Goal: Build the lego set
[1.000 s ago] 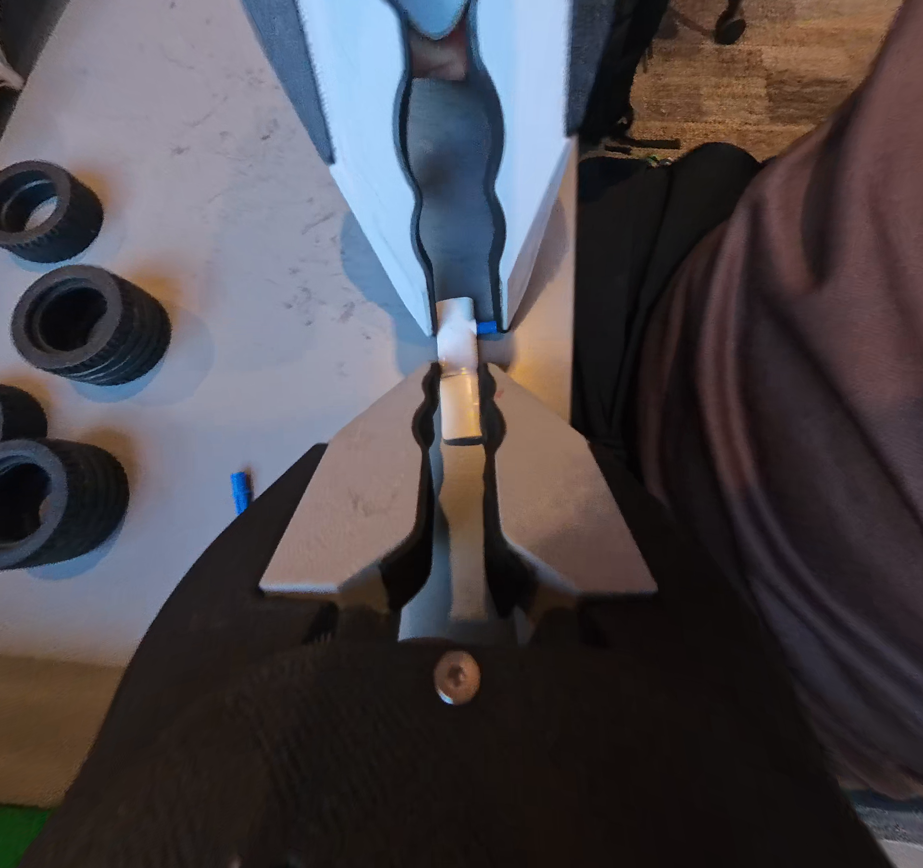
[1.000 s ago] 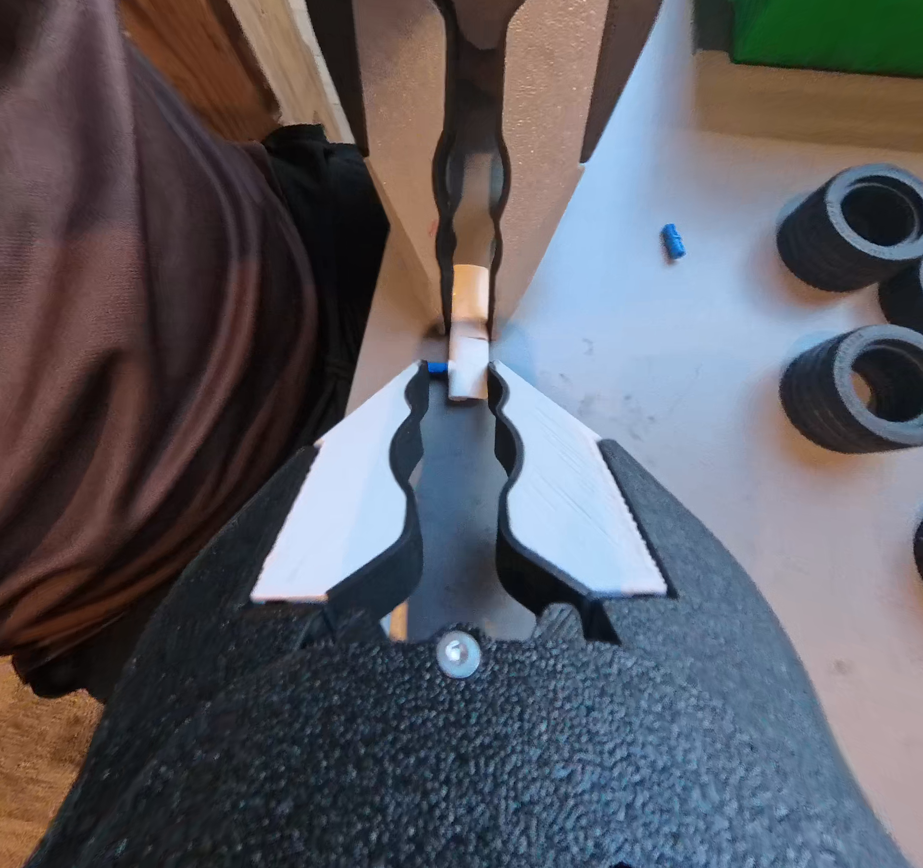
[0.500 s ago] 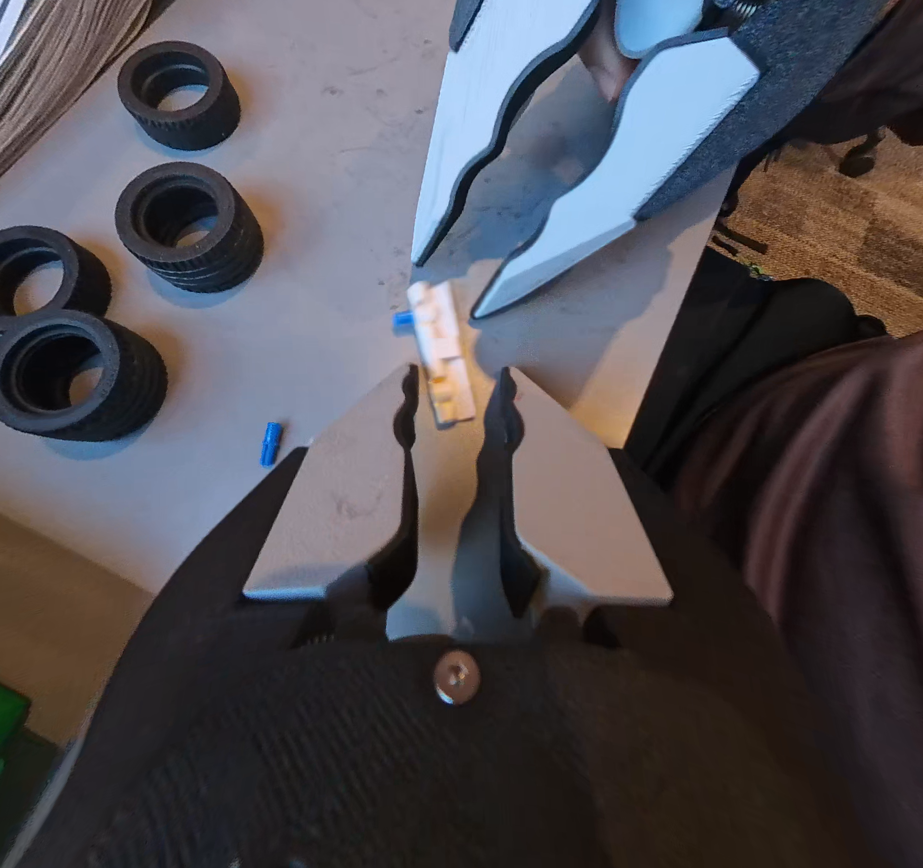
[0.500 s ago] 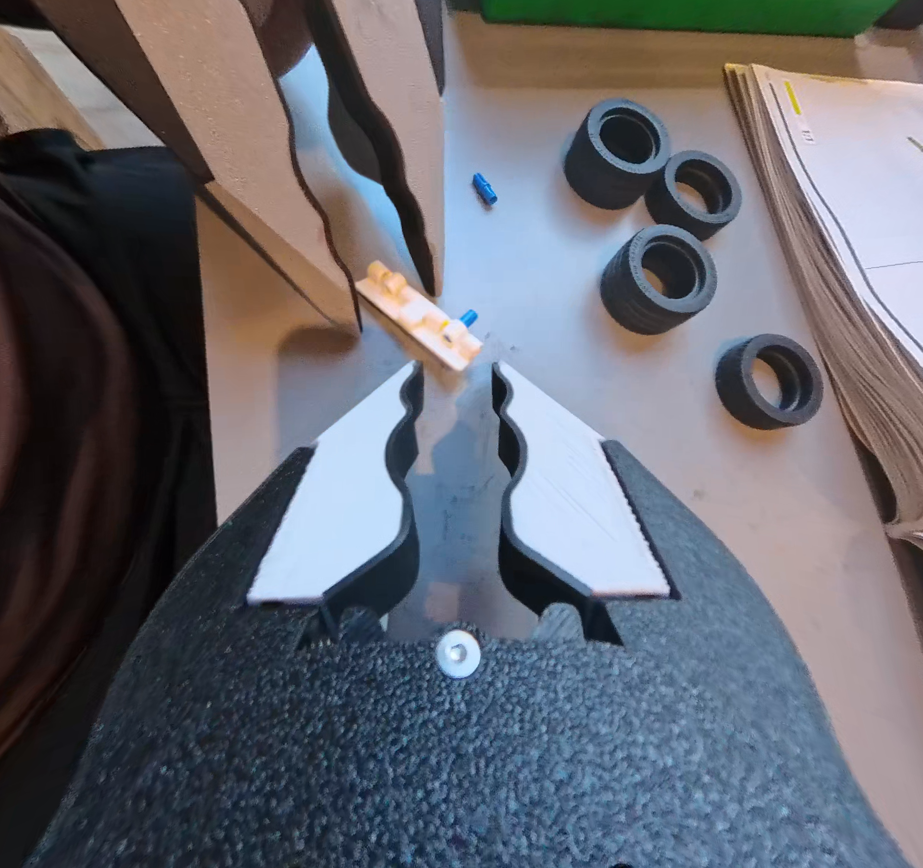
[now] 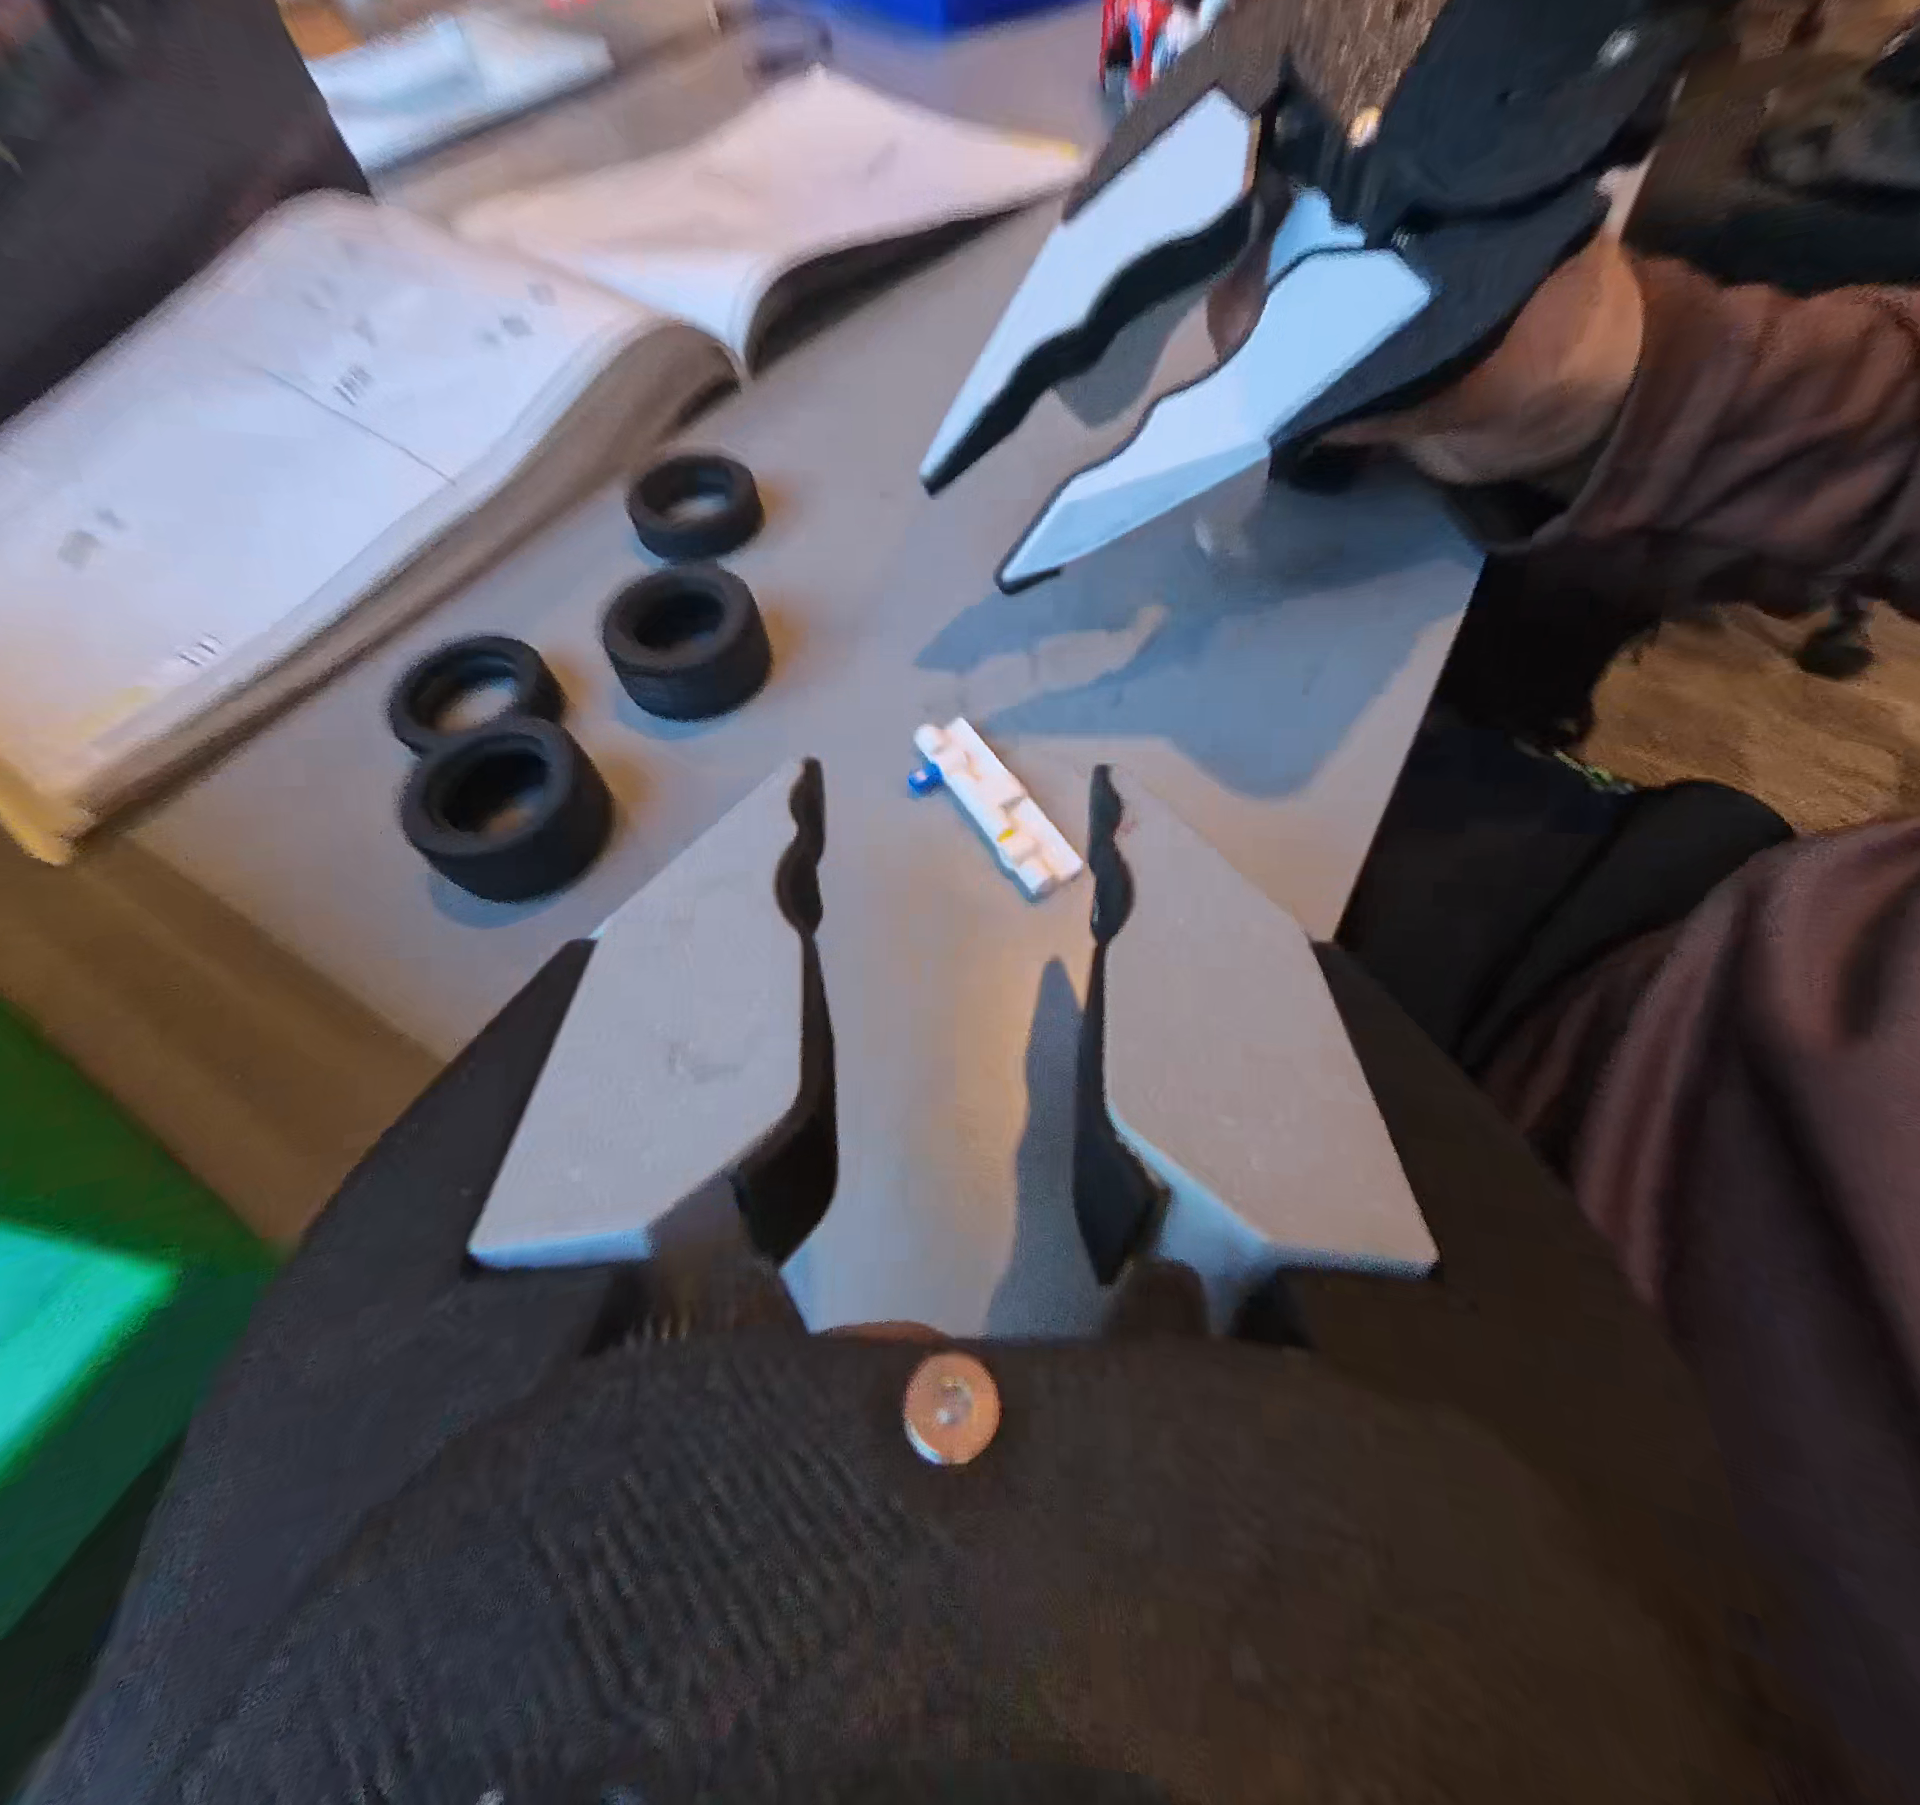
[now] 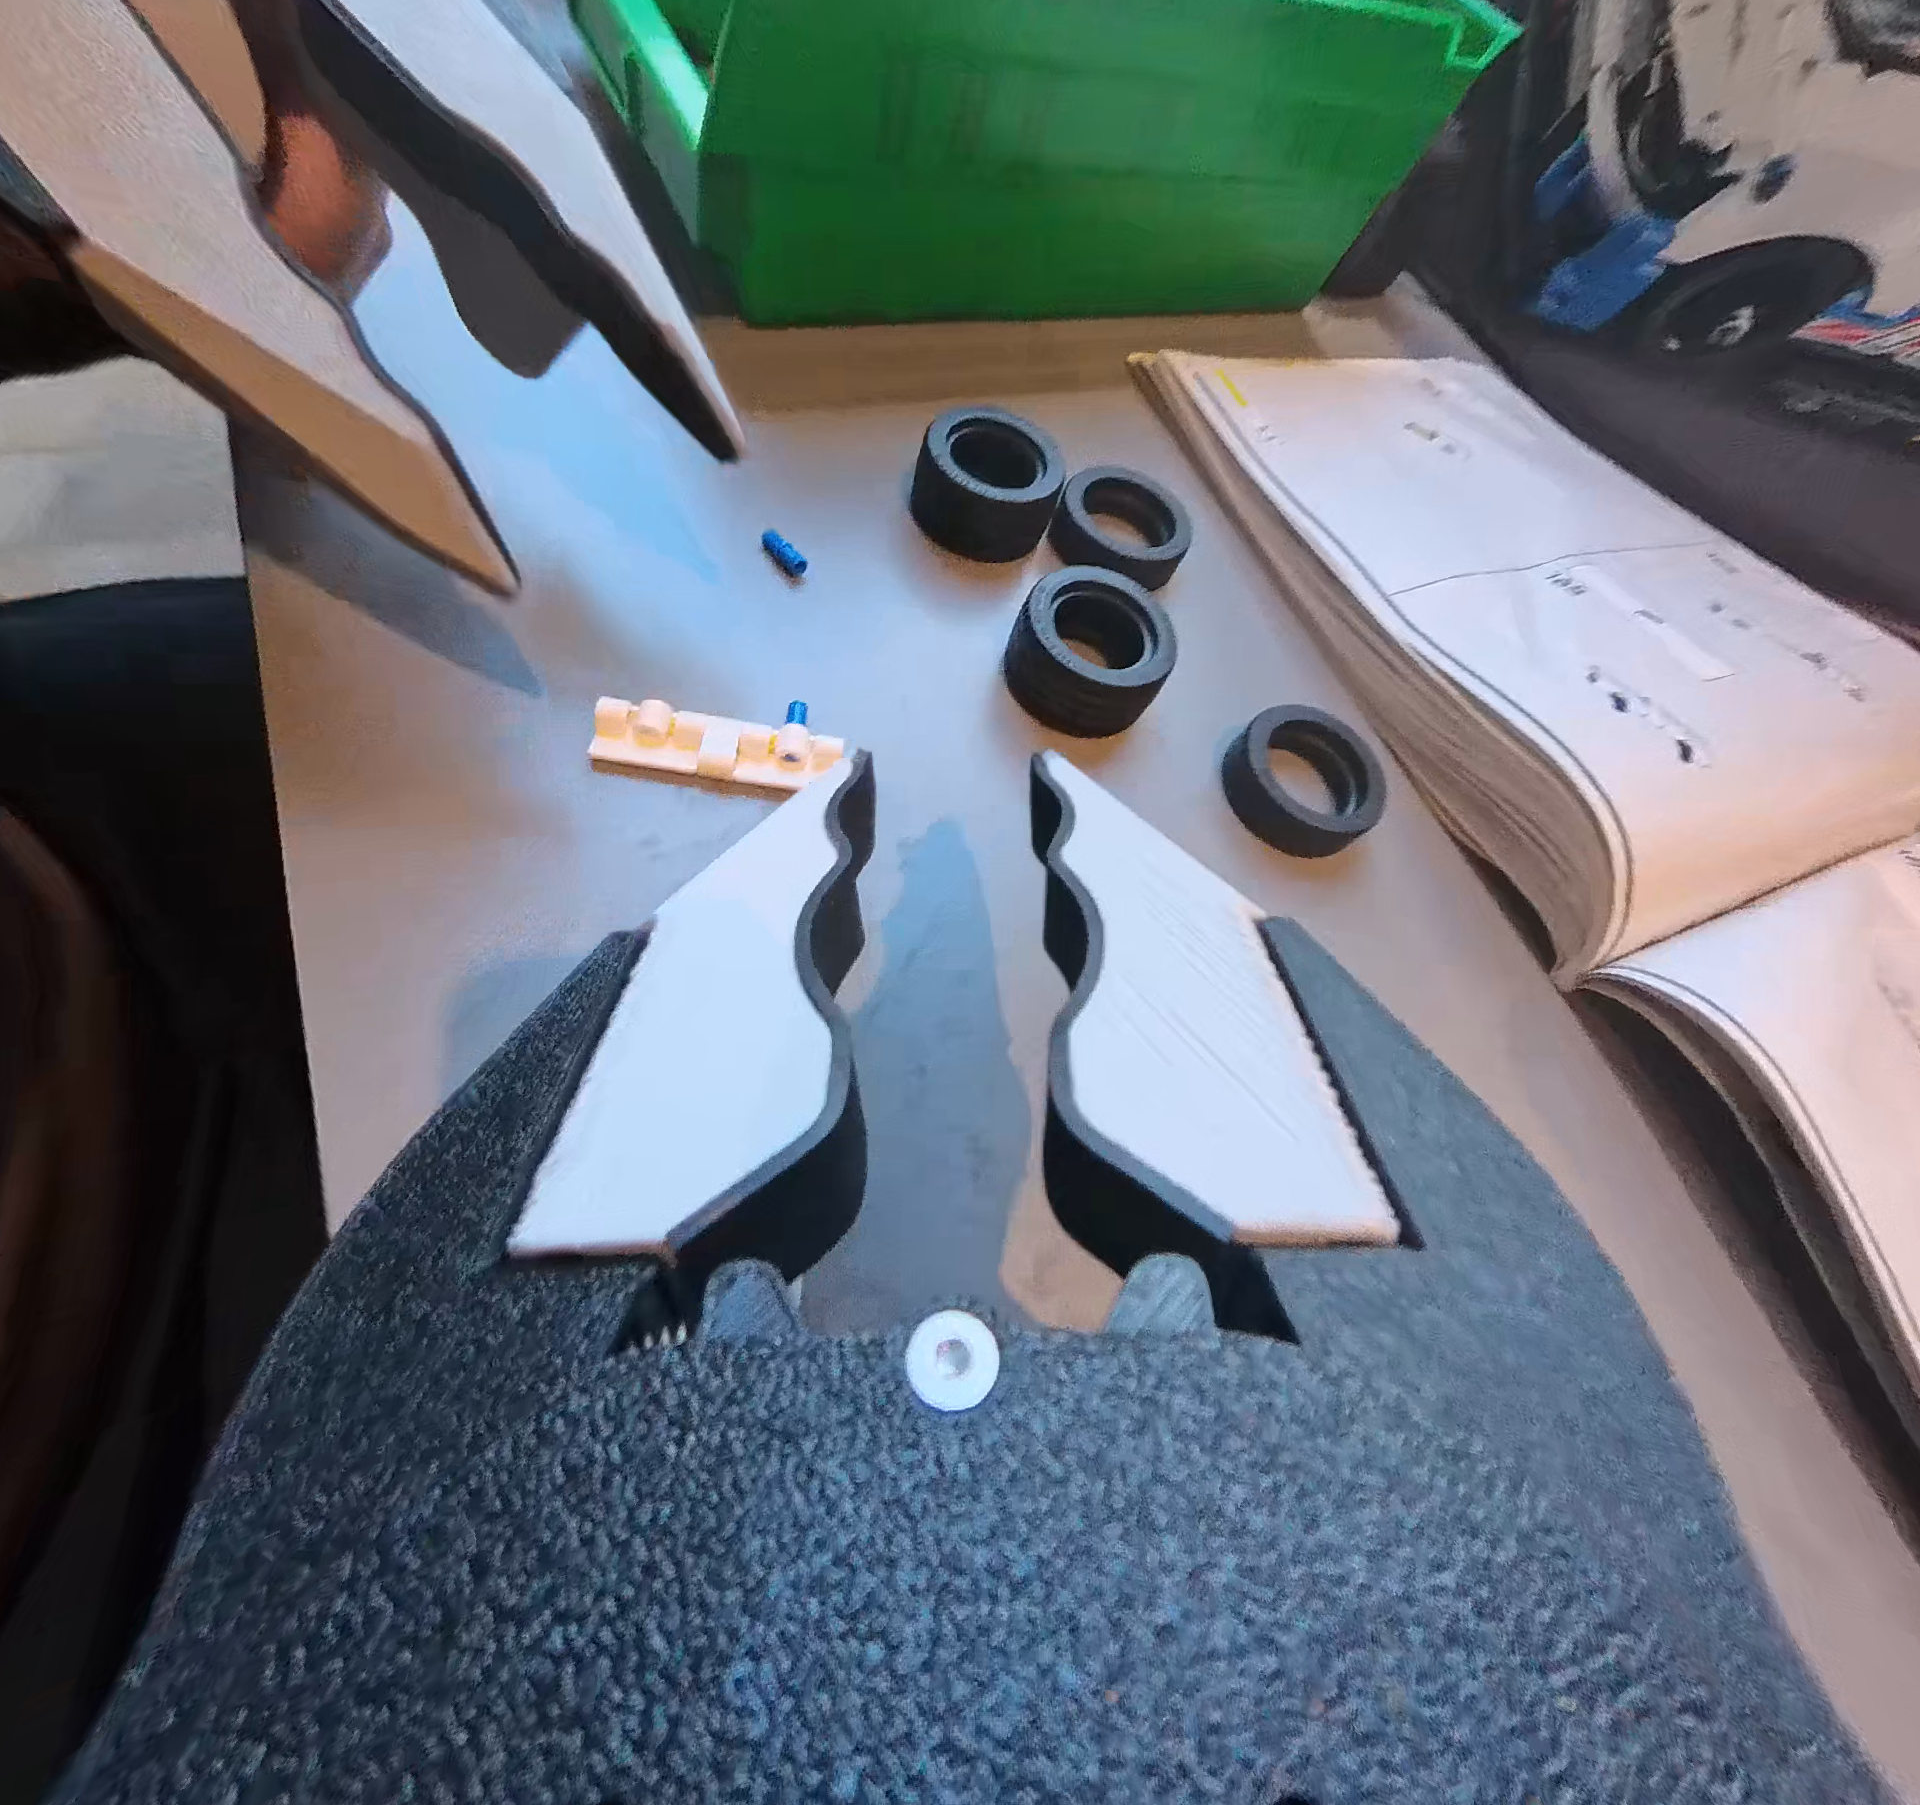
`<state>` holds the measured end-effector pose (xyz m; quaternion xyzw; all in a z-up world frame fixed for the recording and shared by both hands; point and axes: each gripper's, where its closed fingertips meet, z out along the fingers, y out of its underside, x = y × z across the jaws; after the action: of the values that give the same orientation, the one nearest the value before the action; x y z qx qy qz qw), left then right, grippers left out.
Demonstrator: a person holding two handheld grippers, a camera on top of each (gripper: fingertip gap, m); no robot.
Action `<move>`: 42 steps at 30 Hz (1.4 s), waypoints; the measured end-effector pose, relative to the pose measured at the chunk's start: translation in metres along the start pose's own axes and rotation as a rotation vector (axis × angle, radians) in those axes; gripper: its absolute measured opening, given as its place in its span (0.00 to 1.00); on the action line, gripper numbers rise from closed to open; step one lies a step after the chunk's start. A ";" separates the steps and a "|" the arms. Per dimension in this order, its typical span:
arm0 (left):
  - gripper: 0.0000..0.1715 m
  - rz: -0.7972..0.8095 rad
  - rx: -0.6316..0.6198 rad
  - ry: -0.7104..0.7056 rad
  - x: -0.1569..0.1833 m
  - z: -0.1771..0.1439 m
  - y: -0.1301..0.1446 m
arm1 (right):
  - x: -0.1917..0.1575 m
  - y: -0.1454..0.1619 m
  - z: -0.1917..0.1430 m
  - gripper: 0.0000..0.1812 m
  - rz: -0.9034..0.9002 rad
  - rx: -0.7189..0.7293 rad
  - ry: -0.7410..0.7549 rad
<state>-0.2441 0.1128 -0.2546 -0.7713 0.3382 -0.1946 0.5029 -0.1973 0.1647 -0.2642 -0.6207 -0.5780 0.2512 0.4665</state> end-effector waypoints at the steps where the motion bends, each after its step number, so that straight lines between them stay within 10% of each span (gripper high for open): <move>1: 0.28 0.023 0.047 -0.016 -0.004 -0.005 -0.005 | 0.003 -0.002 -0.001 0.16 0.003 0.017 0.014; 12: 0.24 0.059 0.296 -0.165 -0.044 -0.031 -0.031 | 0.024 -0.016 -0.001 0.16 0.080 0.115 0.027; 42: 0.20 -0.130 0.226 -0.181 -0.071 -0.024 -0.022 | 0.044 -0.033 -0.006 0.16 0.291 0.268 -0.093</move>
<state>-0.3013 0.1539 -0.2220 -0.7443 0.2168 -0.1933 0.6013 -0.1993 0.2016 -0.2228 -0.6176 -0.4645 0.4192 0.4765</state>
